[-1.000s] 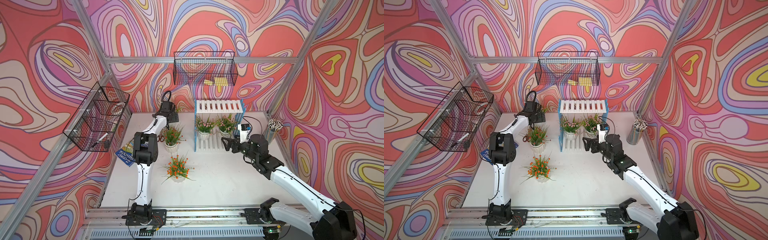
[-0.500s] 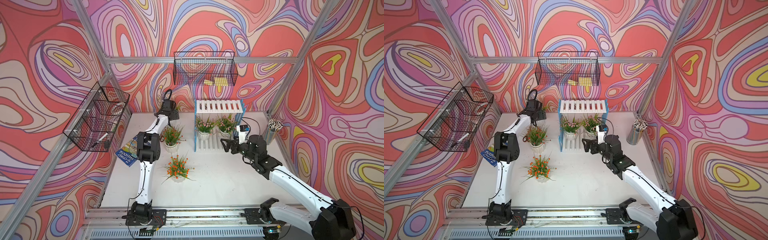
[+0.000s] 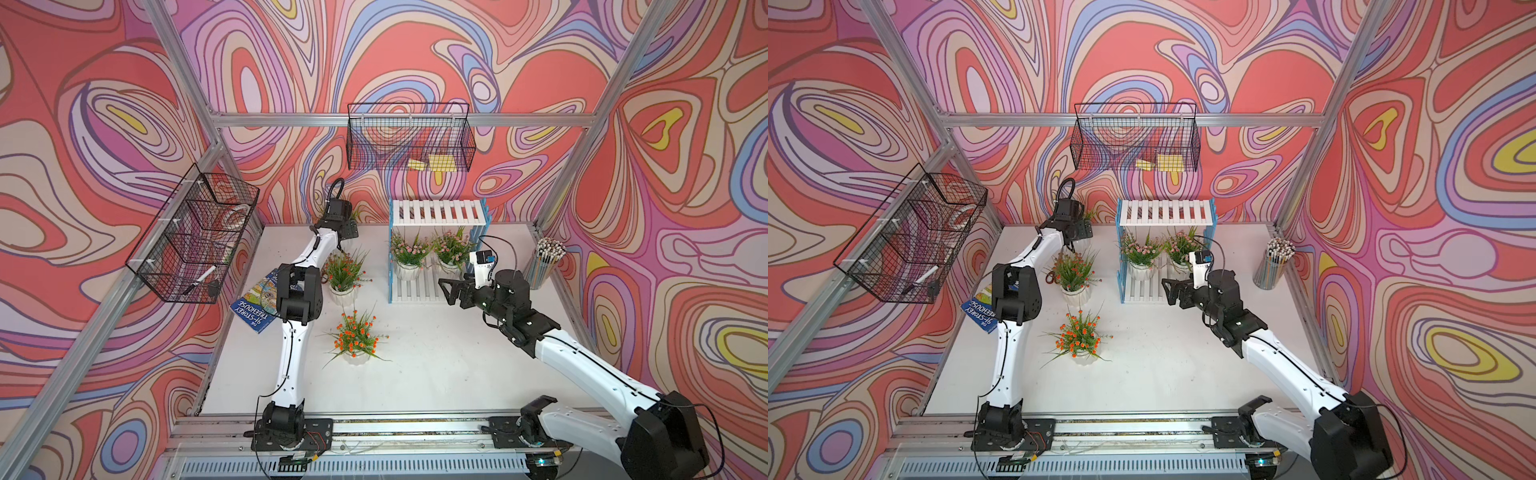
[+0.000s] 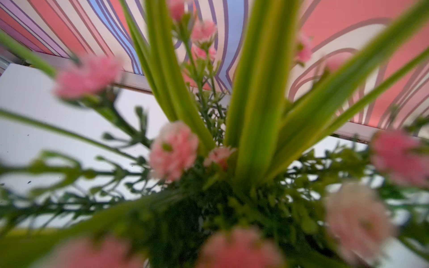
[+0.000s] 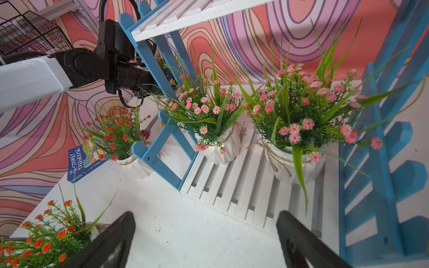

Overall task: Place the baby's breath potted plants on the rack by color
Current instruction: Pick up the baby's breath potted plant from the center of the board.

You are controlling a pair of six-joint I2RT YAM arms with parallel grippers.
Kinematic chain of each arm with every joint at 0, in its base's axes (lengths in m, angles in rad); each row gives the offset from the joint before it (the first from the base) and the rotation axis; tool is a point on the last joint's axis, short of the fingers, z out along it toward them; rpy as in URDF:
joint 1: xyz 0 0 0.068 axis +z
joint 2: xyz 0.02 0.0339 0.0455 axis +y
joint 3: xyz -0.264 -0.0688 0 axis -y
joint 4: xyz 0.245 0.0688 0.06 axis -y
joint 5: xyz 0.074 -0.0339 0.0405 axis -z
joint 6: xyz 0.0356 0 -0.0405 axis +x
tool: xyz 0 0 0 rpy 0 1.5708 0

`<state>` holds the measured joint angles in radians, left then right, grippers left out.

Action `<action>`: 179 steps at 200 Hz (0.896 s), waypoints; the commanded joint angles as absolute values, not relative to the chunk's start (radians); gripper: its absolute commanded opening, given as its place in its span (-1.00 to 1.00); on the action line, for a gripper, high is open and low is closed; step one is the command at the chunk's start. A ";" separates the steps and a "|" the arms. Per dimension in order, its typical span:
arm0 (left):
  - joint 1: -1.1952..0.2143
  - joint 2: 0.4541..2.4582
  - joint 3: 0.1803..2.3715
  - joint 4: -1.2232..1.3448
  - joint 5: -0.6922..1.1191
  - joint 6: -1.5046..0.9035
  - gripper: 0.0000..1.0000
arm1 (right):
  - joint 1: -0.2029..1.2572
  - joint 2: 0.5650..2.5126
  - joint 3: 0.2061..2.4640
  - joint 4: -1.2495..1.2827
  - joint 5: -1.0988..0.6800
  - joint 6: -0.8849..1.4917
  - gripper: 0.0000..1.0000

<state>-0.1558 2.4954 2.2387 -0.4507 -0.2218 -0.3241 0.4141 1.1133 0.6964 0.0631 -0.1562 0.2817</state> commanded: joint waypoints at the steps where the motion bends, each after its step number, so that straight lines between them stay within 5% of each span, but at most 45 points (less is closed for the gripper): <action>1: -0.153 2.528 2.245 -0.492 -0.238 -0.349 0.93 | 0.422 1.126 0.680 0.085 -0.174 0.281 0.96; 57: -0.153 2.459 2.120 -0.340 -0.199 -0.348 0.39 | 0.422 1.140 0.684 0.077 -0.169 0.272 0.97; 179: -0.150 2.166 1.685 -0.045 -0.105 -0.276 0.27 | 0.421 1.154 0.678 0.098 -0.163 0.273 0.96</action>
